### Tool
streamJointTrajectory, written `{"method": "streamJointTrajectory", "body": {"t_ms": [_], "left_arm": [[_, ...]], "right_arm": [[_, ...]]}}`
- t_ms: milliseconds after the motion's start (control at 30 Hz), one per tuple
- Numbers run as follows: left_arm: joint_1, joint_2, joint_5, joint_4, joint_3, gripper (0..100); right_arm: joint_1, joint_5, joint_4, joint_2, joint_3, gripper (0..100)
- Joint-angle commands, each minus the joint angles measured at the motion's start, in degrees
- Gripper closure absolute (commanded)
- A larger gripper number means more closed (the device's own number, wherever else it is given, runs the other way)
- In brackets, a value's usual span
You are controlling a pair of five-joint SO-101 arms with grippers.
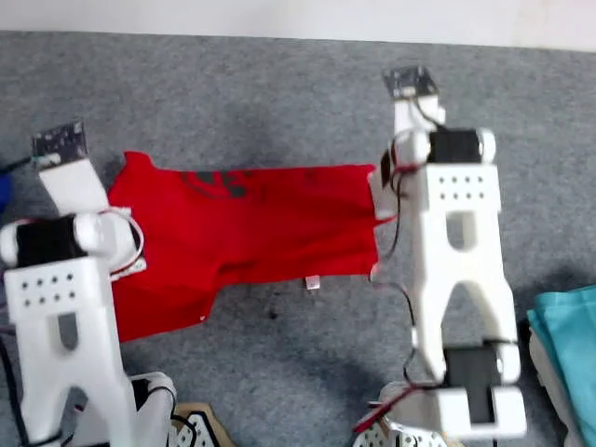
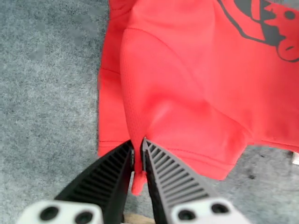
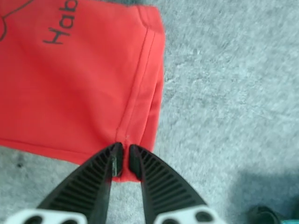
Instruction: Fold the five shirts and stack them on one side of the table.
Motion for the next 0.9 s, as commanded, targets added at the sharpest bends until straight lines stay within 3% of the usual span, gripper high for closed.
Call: {"method": "streamJointTrajectory", "body": {"t_ms": [0,200,700,867], "left_arm": [[-7.5,-3.7,-4.6,-2.8,5.1,99],[-12.0,-4.2,-8.4,-7.4,14.7,99],[-12.4,-4.2,-14.4,-24.3,35.0,99],[-12.5,-4.2,-14.3,-24.4,35.2,84]], "right_arm": [[0.6,2.9,-7.6,-10.5,14.5,99.2],[0.5,3.6,-14.4,-19.7,27.8,99.2],[0.5,3.5,-14.5,-20.7,28.6,99.2],[0.5,3.5,-14.2,-20.7,28.7,99.2]]}}
